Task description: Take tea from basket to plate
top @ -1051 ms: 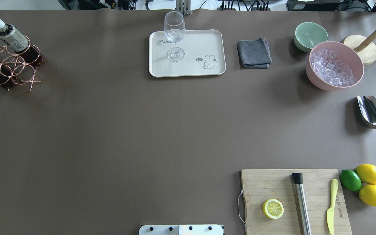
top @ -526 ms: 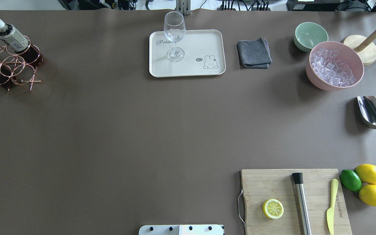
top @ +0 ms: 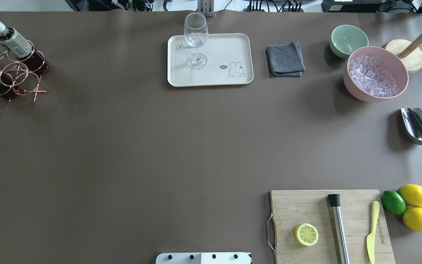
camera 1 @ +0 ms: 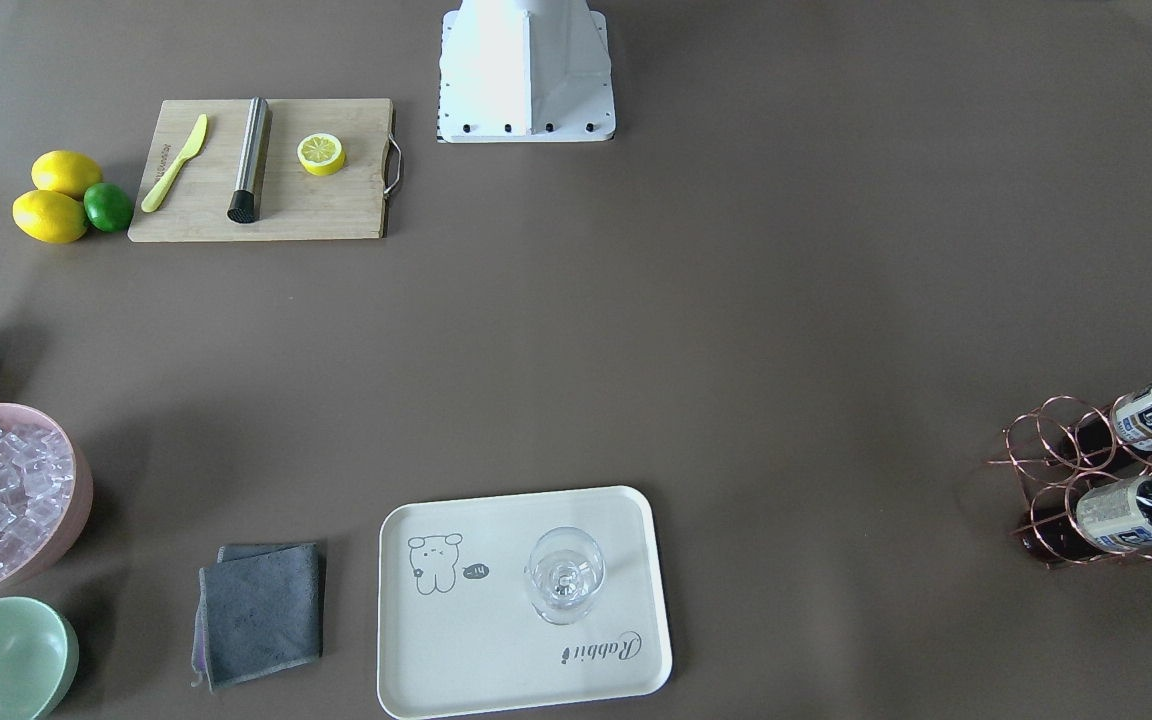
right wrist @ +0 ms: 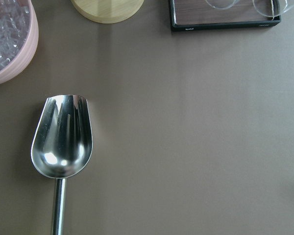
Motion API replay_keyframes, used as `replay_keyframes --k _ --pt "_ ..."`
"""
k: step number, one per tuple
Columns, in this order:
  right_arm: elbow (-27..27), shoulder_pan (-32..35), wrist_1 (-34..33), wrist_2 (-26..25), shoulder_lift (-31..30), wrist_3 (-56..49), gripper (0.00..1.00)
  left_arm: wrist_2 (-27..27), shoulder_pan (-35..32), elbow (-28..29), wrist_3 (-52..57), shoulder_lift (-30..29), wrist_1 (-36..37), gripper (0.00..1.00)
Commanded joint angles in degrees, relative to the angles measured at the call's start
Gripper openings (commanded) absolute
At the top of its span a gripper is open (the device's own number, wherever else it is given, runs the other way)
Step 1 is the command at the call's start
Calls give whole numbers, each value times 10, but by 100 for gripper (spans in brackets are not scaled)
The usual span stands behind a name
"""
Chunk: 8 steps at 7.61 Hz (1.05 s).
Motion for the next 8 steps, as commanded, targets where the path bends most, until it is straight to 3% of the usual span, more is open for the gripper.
replay_keyframes --k 1,4,6,8 --pt "0 0 0 0 1 0 100 0 12 46 43 -32 -5 98" --pt "0 0 0 0 1 0 100 0 39 45 44 -23 -43 95" --pt "0 0 0 0 0 0 100 0 39 43 69 -18 -43 86" --pt "0 0 0 0 1 0 100 0 39 42 88 -5 -44 84"
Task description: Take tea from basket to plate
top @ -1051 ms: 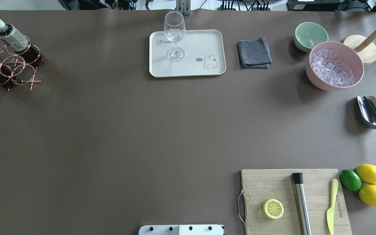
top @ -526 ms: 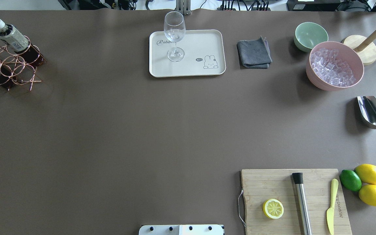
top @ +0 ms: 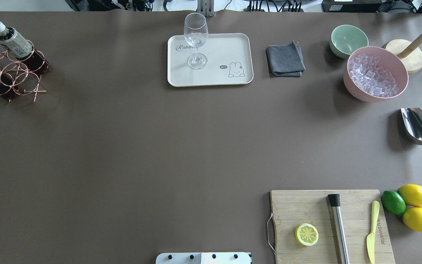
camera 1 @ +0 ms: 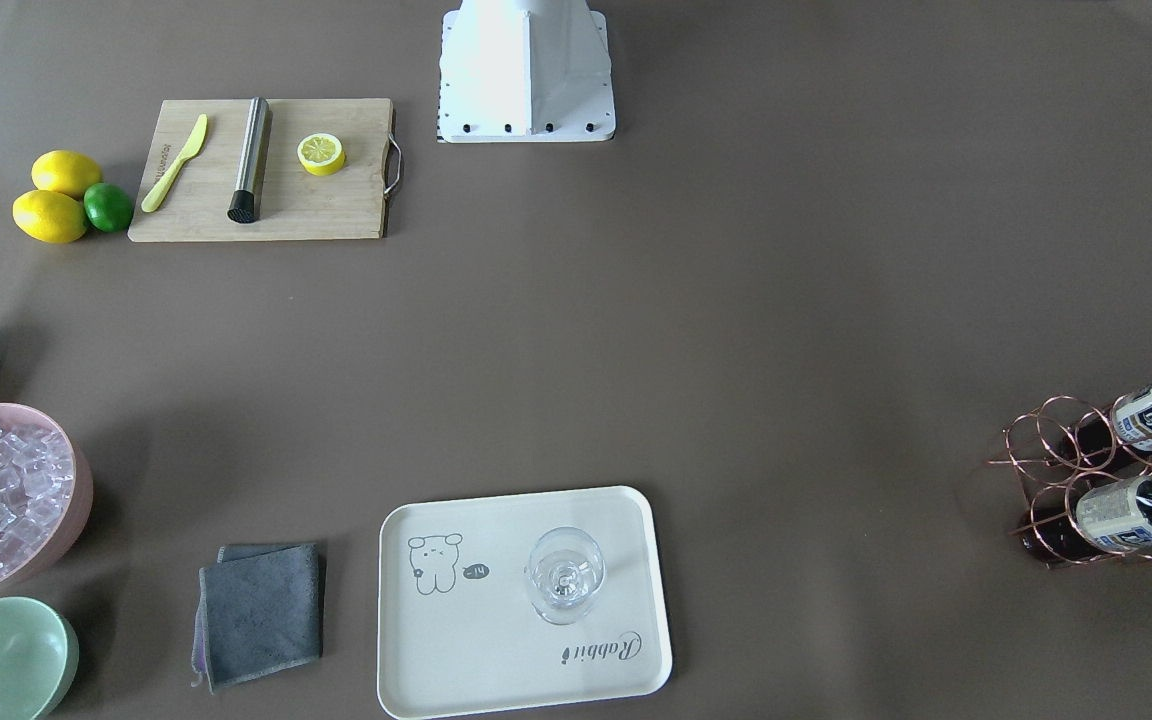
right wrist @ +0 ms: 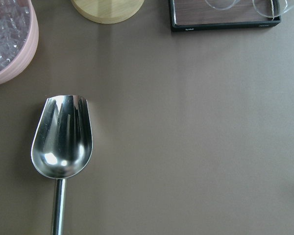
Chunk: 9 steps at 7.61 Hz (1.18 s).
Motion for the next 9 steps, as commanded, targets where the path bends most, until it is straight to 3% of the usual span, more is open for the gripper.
replay_keyframes --k 1,5,6,7,8,9 --pt "0 0 0 0 0 0 100 0 -2 -2 30 15 0 84" --pt "0 0 0 0 0 0 100 1 -4 -24 31 25 8 80" --pt "0 0 0 0 0 0 100 1 -5 -24 31 25 9 78" --pt "0 0 0 0 0 0 100 0 -5 -24 31 25 9 69" --pt "0 0 0 0 -1 0 100 1 -6 -24 32 25 8 43" --pt "0 0 0 0 0 0 100 2 -6 -22 32 24 8 4"
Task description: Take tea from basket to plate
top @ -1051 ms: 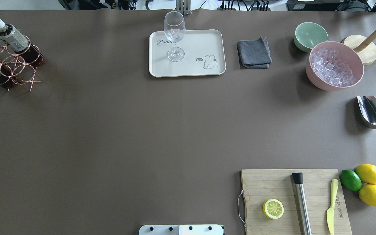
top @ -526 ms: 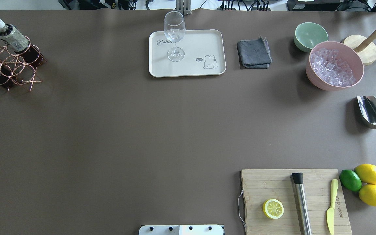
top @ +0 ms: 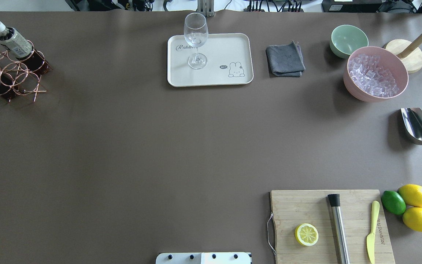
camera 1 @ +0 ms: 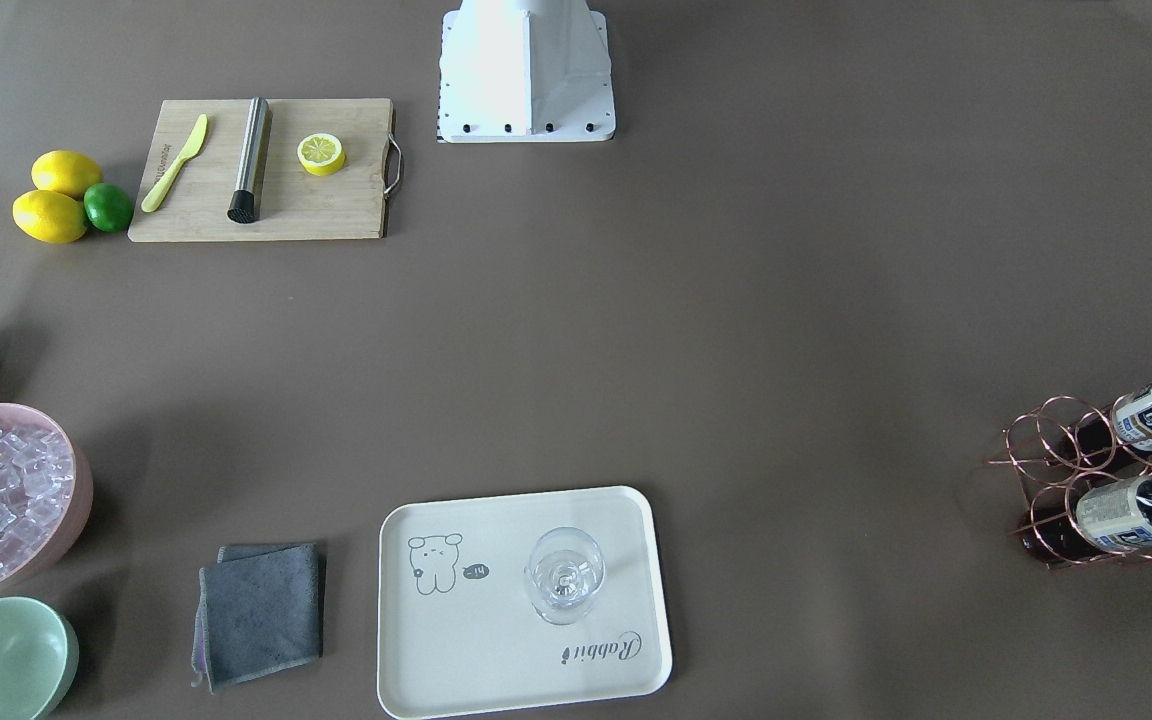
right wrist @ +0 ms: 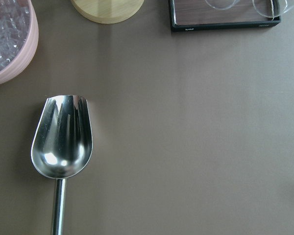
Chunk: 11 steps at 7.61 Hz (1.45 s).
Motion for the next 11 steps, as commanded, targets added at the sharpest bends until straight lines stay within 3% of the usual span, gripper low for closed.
replay_keyframes --k 1,4,7,11 --pt "0 0 0 0 0 0 100 3 -6 3 0 -3 6 0" --pt "-1 0 0 0 0 0 100 4 -25 -15 -1 -28 81 0" --pt "0 0 0 0 0 0 100 6 -20 -152 -48 -47 214 0" --pt "0 0 0 1 0 0 100 5 26 -202 -63 -90 216 0"
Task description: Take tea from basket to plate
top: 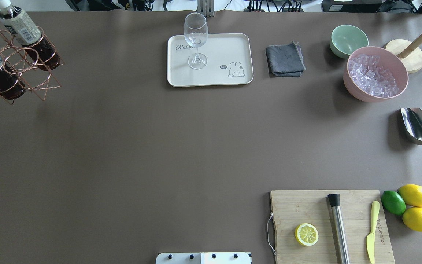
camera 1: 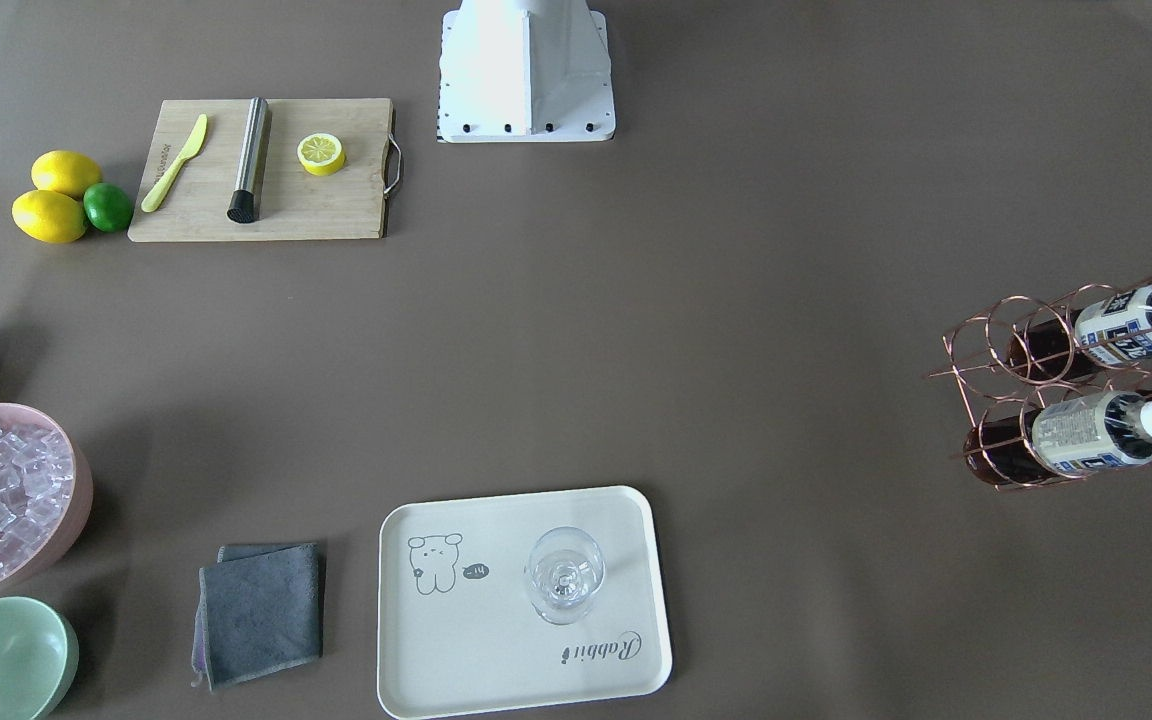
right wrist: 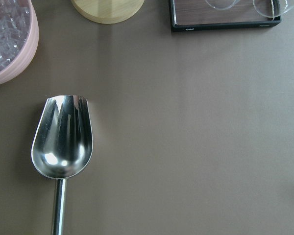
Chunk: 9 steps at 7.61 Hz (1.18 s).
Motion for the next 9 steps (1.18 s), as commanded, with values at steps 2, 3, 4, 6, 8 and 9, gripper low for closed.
replay_keyframes --k 2,3,4,6,8,9 --pt "0 0 0 0 0 0 100 5 91 -72 -80 -22 1 0" --pt "0 0 0 1 0 0 100 5 119 -82 -94 -27 0 0" --pt "0 0 0 1 0 0 100 6 144 -82 -112 -42 -1 0" --pt "-2 -1 -1 1 0 1 100 34 200 -90 -175 -72 -3 0" --pt "-1 -1 -1 2 -1 0 100 64 261 -106 -197 -104 -12 0" --pt "-2 -1 -1 2 -1 0 100 68 289 -110 -232 -111 -14 0"
